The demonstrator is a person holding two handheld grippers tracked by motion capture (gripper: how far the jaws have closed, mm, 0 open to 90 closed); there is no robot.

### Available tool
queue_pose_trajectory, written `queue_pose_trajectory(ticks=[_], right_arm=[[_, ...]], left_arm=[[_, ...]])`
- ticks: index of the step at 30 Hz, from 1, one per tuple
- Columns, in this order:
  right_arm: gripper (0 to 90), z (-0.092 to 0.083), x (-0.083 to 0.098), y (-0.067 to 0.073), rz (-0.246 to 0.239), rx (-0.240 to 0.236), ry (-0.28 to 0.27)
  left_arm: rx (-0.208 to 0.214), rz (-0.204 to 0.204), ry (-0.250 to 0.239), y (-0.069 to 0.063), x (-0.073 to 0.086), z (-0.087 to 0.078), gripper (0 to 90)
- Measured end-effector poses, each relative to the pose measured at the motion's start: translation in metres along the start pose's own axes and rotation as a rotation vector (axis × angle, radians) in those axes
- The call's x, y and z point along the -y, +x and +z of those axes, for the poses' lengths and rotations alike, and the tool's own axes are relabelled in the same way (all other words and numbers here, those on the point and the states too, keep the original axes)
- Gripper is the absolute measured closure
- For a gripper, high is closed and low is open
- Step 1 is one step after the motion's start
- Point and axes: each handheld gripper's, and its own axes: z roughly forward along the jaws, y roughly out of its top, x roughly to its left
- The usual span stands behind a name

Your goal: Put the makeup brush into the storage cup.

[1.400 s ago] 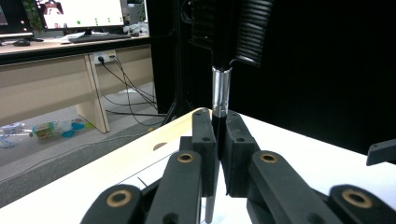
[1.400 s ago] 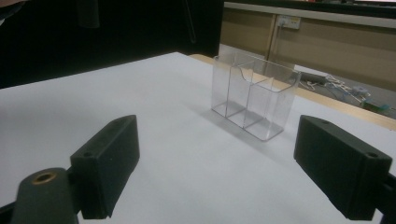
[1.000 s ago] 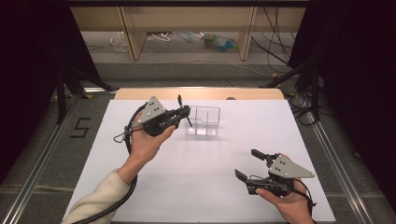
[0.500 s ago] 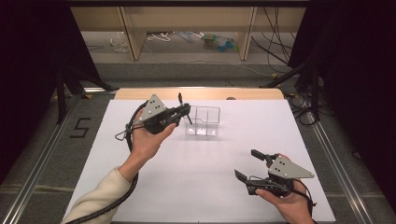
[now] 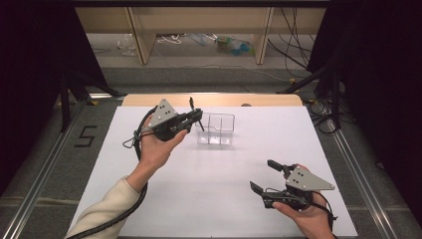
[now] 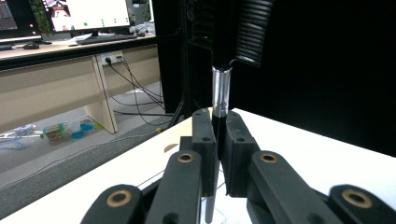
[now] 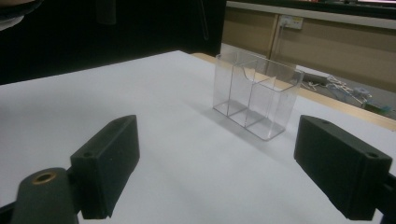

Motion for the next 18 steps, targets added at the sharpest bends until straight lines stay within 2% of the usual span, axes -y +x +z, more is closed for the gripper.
queue_pose_trajectory(ticks=[4, 18], right_arm=[[15.4, 0.0013, 0.0007, -0.0002, 0.002, 0.011, -0.013], [15.3, 0.0007, 0.0007, -0.0004, -0.001, 0.002, -0.002]], left_arm=[[0.001, 0.011, 0.003, -0.0007, -0.0008, 0.0026, 85.1], [-0.008, 0.018, -0.002, 0.0018, -0.0045, 0.0049, 85.1]])
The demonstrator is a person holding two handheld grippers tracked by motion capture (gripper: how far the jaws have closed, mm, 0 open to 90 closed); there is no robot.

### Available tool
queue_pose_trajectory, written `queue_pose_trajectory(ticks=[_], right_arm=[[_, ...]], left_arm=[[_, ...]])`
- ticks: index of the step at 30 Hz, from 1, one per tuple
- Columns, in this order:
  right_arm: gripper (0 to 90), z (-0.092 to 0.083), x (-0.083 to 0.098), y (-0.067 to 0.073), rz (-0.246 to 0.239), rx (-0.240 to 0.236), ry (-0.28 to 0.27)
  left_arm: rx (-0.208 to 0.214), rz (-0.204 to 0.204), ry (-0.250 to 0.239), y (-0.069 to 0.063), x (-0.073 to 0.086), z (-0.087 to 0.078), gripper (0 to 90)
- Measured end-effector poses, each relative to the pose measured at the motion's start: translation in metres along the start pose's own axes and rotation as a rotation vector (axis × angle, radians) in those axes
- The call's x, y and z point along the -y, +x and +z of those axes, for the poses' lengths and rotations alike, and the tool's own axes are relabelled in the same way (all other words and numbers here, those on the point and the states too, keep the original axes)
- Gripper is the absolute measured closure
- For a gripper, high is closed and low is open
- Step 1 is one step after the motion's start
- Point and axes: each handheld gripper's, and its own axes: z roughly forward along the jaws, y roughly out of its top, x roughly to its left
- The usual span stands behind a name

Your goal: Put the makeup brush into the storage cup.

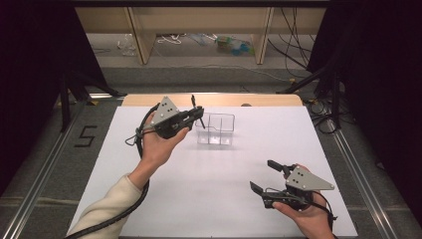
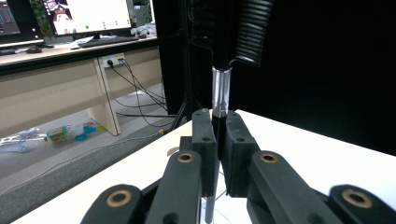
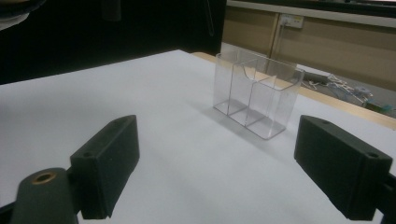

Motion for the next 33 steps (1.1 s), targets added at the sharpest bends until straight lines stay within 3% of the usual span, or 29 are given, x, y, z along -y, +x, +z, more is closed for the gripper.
queue_pose_trajectory(ticks=[9, 10, 13, 33], right_arm=[[15.3, 0.000, 0.000, 0.000, 0.000, 0.000, 0.002], [15.3, 0.000, 0.001, 0.001, 0.022, -0.012, 0.014], [15.2, 0.001, 0.000, 0.000, 0.000, -0.003, -0.004], [15.2, 0.001, 0.001, -0.001, 0.004, -0.010, -0.007]], left_arm=[[-0.009, 0.007, -0.003, 0.003, -0.001, 0.002, 85.1], [-0.010, 0.007, -0.004, 0.003, -0.001, 0.002, 85.1], [-0.014, 0.009, -0.007, 0.005, -0.001, 0.002, 85.2], [-0.040, 0.041, 0.001, 0.011, 0.004, 0.010, 85.1]])
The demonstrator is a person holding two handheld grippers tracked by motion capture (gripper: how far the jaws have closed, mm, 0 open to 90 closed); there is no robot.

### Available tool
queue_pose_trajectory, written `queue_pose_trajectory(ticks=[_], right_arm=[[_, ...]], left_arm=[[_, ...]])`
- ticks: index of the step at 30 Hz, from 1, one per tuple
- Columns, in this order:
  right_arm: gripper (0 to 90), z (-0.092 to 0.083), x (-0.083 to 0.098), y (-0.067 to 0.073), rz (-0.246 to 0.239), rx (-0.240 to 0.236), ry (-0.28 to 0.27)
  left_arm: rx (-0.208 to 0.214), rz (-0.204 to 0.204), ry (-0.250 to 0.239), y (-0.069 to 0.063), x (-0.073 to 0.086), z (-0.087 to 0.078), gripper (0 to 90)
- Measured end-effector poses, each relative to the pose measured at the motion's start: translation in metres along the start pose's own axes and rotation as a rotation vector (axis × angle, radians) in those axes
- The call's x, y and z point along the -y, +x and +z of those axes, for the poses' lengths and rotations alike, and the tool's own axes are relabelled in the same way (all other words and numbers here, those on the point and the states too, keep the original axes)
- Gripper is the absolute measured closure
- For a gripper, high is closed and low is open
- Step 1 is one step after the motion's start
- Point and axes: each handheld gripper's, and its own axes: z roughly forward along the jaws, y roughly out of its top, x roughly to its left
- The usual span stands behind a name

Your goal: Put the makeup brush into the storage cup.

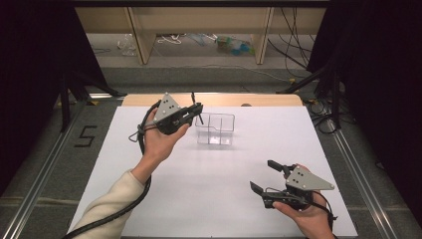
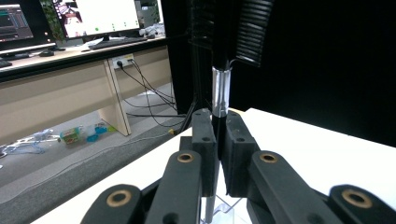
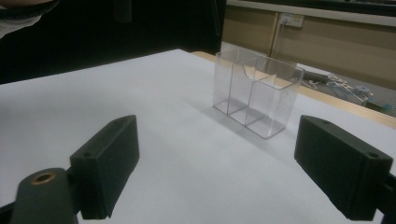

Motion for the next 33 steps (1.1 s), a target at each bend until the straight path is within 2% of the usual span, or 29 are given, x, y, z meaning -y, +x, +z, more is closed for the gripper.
queue_pose_trajectory(ticks=[33], right_arm=[[15.2, 0.000, 0.000, 0.000, 0.000, -0.002, 0.008]], left_arm=[[0.007, 0.005, -0.001, 0.005, 0.005, 0.012, 85.1]])
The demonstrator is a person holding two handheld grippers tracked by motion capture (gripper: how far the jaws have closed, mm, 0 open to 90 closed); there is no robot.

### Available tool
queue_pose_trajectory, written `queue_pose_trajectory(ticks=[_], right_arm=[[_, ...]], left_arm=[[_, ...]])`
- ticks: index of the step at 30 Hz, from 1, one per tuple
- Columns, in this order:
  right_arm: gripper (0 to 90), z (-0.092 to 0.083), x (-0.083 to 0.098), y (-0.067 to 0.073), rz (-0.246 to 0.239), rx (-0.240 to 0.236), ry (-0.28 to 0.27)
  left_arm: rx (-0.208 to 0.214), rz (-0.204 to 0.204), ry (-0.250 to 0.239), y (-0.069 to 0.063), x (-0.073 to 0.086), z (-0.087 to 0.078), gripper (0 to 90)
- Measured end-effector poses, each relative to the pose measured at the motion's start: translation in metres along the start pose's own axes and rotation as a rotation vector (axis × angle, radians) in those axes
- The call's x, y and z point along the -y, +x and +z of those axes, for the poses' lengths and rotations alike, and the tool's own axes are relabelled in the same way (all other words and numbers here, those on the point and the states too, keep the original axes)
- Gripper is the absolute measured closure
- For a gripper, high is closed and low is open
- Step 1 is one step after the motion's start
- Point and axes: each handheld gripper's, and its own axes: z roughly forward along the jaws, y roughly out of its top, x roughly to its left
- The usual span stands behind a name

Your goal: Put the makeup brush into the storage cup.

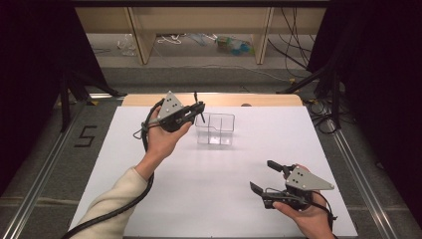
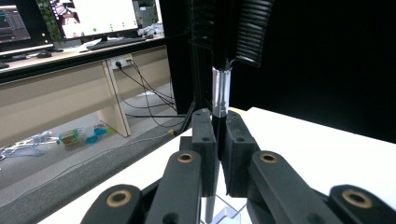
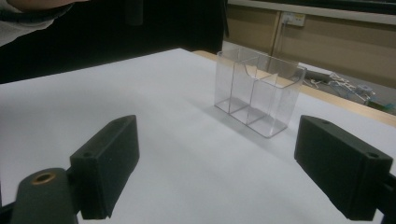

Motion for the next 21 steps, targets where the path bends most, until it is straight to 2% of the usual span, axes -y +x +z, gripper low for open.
queue_pose_trajectory(ticks=[21], right_arm=[[15.2, -0.0001, 0.0002, 0.0000, 0.000, 0.002, 0.003]], left_arm=[[-0.009, 0.007, -0.001, 0.0032, 0.0024, 0.0067, 85.1]])
